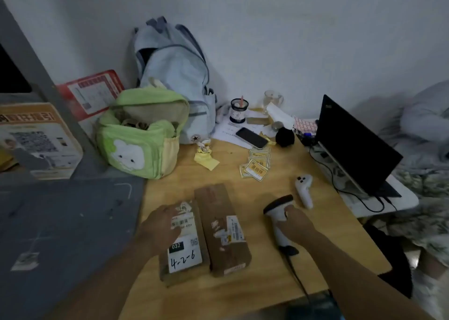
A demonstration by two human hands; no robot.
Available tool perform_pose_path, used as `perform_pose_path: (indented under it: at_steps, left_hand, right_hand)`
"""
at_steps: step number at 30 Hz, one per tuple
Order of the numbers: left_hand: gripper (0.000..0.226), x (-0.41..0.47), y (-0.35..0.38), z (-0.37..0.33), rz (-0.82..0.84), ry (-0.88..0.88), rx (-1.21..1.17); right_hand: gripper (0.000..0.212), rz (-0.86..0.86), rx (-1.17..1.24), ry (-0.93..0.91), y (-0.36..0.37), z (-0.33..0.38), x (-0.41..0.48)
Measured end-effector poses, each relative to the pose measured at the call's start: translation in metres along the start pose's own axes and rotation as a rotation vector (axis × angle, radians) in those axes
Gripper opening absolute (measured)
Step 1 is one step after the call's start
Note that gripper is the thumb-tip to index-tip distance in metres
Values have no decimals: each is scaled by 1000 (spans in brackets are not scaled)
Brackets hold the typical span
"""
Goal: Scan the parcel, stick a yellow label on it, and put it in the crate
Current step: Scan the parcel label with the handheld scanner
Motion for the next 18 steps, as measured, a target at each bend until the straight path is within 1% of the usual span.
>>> perform_pose_path:
  at_steps: [2, 4, 7, 9, 11, 13, 16, 18]
  left_hand:
    - [57, 1, 10, 4, -18, -28, 56]
    - [57, -2, 20, 5, 13, -57, 106]
    - [50, 0, 28, 4, -57, -67, 123]
    - [46, 0, 29, 4, -107, -69, 100]
    - [47, -2, 31, 6, -128, -64, 77]
    - [49, -3, 32, 7, -143, -52, 75]
    - [51, -5, 33, 9, -157, -53, 77]
    - [51, -5, 33, 9, -147, -51, 76]
  right_hand:
    - [42, 17, -79, 65, 17, -11, 8]
    - [44, 53, -162, 84, 33, -22, 17]
    - [43, 23, -110, 138, 53, -31, 37]
    - [52, -11, -70, 203, 61, -34, 46]
    - [60, -26, 17, 218, 69, -36, 50]
    - [56, -44, 86, 224, 73, -35, 53]
    - [53, -45, 80, 248, 75, -35, 56]
    - [46, -67, 97, 263, 74, -35, 57]
Point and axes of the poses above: each hand's wrist, its own x-axis towards the middle knuckle, its own y-axis out of the palm, z = x × y, the point moved 2 cm from there along x, towards the middle knuckle, and after that the axes turned 10 degrees about -z, right-handed, at the moved point
